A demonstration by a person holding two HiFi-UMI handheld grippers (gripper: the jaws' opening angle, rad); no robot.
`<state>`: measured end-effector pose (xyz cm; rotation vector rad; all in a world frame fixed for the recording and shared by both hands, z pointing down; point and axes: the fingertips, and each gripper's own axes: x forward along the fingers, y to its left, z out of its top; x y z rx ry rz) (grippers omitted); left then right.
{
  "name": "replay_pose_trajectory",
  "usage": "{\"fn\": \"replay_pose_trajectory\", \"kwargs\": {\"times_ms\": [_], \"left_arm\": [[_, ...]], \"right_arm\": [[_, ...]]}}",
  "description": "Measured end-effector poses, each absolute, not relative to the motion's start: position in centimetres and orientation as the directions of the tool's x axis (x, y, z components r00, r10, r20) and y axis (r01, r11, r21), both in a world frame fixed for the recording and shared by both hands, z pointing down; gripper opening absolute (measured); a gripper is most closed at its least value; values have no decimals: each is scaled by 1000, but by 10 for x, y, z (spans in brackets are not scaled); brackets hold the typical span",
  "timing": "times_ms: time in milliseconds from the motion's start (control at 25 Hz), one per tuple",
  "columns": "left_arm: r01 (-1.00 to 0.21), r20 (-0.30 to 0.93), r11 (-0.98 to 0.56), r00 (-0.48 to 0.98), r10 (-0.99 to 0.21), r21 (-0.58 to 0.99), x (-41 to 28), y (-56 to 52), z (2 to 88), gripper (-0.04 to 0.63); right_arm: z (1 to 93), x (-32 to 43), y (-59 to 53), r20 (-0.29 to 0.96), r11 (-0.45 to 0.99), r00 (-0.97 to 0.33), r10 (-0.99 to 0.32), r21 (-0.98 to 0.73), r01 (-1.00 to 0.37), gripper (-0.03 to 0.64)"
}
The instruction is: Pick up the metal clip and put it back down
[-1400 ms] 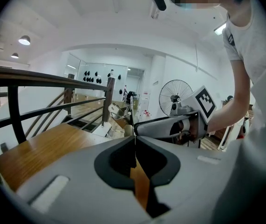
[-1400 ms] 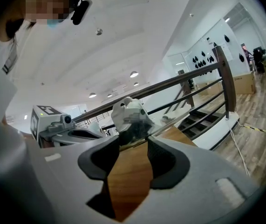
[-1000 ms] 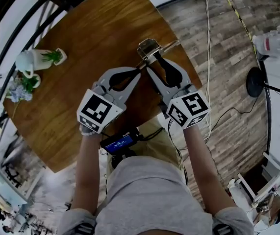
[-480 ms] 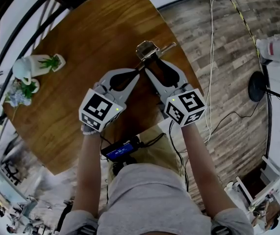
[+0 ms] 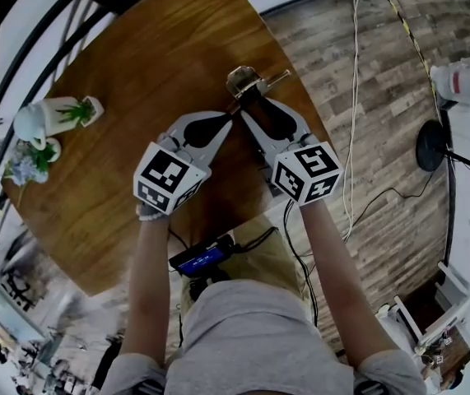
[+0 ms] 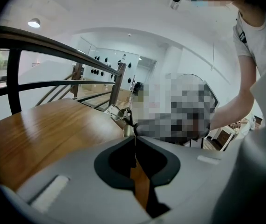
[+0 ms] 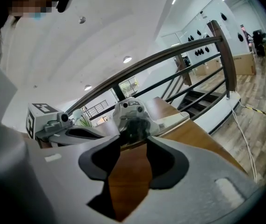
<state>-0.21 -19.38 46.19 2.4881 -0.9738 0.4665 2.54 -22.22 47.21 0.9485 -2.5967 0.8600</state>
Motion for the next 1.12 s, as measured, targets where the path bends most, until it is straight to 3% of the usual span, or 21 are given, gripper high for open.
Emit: {"fn": "replay_pose_trajectory", "kwargs": {"times_ms": [600,1120], "left_arm": [[-723,503,-645,665,-553,247,-5,-207,483,26],[-755,561,-625,610,-559,198,-10,-214,503,41]], "right_arm": [[493,19,-233,507,614,-725,-465,-405,-677,141],[486,21,-232,489,625,-732,-474,-399,-671,141]]}}
